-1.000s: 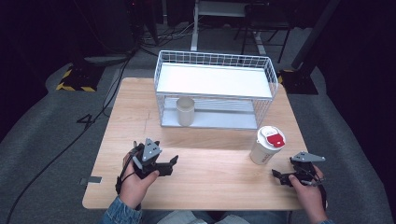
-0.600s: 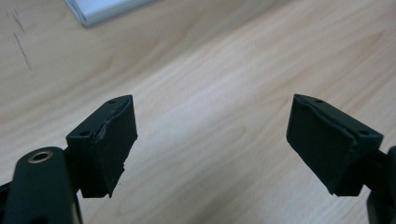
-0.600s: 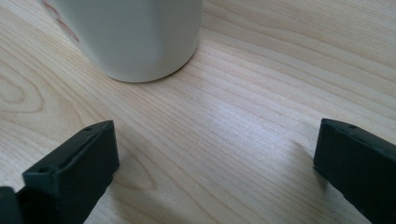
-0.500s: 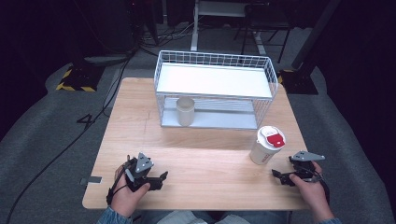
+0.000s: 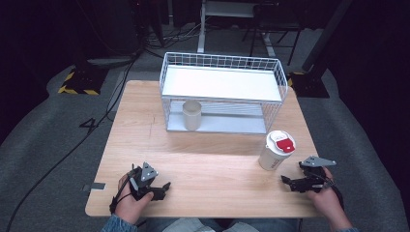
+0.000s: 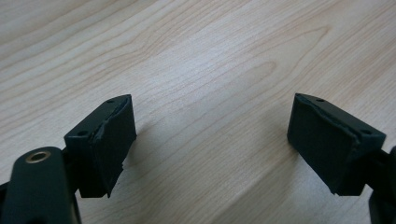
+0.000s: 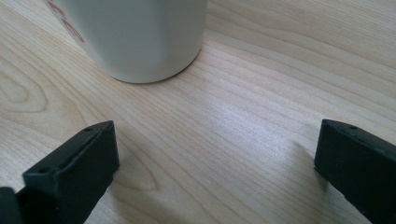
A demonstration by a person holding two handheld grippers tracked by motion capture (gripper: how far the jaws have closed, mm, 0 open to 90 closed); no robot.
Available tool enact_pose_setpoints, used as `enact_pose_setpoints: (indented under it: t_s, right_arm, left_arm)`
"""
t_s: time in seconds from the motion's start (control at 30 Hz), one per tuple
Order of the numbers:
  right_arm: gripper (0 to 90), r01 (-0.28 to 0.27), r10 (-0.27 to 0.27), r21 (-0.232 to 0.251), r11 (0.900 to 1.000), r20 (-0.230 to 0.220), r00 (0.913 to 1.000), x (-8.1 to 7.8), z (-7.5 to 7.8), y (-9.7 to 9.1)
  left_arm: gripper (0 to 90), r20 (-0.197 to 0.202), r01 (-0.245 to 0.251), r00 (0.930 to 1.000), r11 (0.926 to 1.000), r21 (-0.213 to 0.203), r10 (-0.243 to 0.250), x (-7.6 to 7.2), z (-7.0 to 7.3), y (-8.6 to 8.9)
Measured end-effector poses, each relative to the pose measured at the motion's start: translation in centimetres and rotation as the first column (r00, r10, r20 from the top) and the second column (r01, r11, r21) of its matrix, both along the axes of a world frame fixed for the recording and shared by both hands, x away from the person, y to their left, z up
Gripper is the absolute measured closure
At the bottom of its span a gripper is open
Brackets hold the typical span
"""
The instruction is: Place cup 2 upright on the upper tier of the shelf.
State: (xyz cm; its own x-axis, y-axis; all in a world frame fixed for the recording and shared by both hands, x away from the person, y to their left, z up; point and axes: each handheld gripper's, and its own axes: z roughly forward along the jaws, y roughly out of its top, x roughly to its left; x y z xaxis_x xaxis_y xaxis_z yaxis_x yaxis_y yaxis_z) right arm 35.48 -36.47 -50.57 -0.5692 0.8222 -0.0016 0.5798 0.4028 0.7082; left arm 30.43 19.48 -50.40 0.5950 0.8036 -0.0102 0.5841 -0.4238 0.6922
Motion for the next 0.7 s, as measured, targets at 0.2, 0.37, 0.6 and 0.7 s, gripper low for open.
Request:
enact_pose_setpoints:
  t_s: [0.2,0.37,0.6,0.7]
  right_arm:
    - [0.3,-0.010,0.010,0.003,1.0000,0.001,1.0000,0.0,0.0,-0.1]
    - [0.7,0.021,-0.021,0.021,0.9996,0.000,0.9998,-0.2,0.0,-0.3]
    - [0.0,0.032,-0.036,0.116,0.9927,0.032,0.9988,-0.6,0.8,-0.7]
    - [0.0,0.000,-0.012,0.145,0.9895,0.083,0.9965,-0.8,1.5,-0.5]
  left_arm:
    - [14.5,-0.012,0.000,0.9999,1.0000,-0.004,0.000,0.2,0.0,-0.1]
    - [14.2,-0.015,-0.002,0.9999,1.0000,-0.008,0.002,0.2,0.0,-0.1]
    - [13.7,-0.012,-0.003,0.9999,1.0000,-0.003,0.003,0.3,0.0,-0.1]
    - [13.6,-0.012,0.001,0.9999,1.0000,-0.002,-0.001,0.3,0.0,-0.1]
